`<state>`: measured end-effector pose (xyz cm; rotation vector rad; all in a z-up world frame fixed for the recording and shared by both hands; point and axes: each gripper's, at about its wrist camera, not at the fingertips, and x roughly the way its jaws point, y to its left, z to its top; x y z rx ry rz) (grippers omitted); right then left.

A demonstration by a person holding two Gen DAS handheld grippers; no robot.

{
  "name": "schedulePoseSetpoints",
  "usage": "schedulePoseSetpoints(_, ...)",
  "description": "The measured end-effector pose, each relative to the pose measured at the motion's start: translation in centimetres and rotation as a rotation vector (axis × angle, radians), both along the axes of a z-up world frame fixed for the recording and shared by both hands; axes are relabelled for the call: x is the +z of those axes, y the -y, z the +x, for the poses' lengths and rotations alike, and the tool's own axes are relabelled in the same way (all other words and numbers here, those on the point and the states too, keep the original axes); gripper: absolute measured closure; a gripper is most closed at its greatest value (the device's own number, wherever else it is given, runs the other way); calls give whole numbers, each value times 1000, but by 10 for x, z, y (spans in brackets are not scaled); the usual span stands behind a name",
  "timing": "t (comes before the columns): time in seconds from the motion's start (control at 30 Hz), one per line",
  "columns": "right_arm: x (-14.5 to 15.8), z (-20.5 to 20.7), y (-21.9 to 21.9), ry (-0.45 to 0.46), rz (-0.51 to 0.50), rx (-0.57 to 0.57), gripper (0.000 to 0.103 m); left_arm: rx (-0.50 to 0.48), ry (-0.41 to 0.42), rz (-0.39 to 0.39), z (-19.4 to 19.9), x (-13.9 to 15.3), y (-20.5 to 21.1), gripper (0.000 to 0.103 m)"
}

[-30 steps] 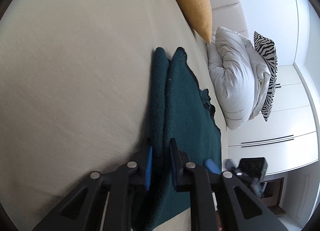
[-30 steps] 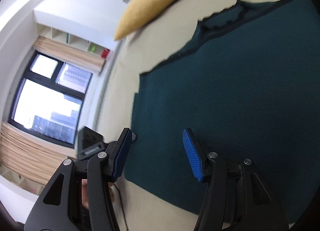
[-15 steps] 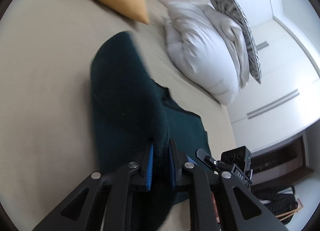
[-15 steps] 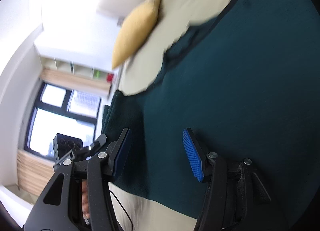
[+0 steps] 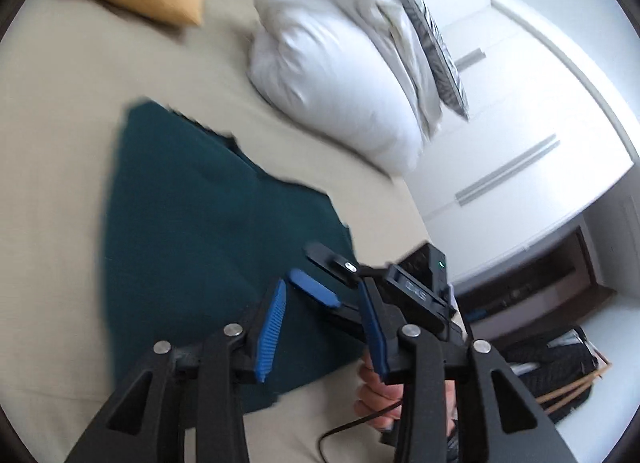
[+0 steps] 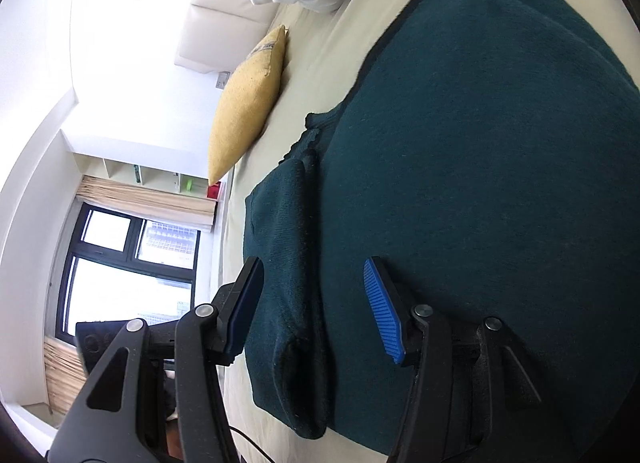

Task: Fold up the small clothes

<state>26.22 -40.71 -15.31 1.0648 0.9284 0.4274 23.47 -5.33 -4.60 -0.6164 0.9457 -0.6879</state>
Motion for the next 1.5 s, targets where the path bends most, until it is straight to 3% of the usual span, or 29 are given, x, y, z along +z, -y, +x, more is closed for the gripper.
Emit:
schedulePoseSetpoints(0.1,10,7,-11,9,-20,49,50,89,-21,68,-1,-16,-39,62)
schedulePoseSetpoints(0.3,5,41,-73,-104,-117,169,51,161,-121,59,-10,-64,-75,62)
schedulePoseSetpoints(0.43,10,53,-87,-113,-161,184,52,160,-142,39,-10,-78,-78,62)
schedulePoseSetpoints(0.47,10,48,-88,-110,-169,187,60,158,-143,36,-10,-79,-79,62)
schedulePoseSetpoints(0.5,11,48,-90,-112,-185,194,78,156,-141,35,-11,-79,-78,62)
schedulePoseSetpoints(0.53,12,48,-92,-119,-209,201,85,157,-140,34,-13,-79,-82,62)
schedulePoseSetpoints(0.57,12,47,-92,-123,-229,202,90,159,-141,31,-13,-79,-83,62)
schedulePoseSetpoints(0.63,17,43,-88,-112,-264,201,91,164,-140,34,-14,-77,-84,62)
schedulePoseSetpoints(0.77,41,34,-65,-68,-320,189,92,163,-138,43,-10,-71,-78,62)
schedulePoseSetpoints(1.03,74,15,14,-54,-432,126,92,101,-71,91,1,-45,-31,50)
schedulePoseSetpoints(1.3,80,-11,93,-85,-488,56,93,5,11,176,19,-21,37,50)
schedulePoseSetpoints(1.5,76,-12,106,-87,-488,25,93,-31,52,244,30,-20,75,45)
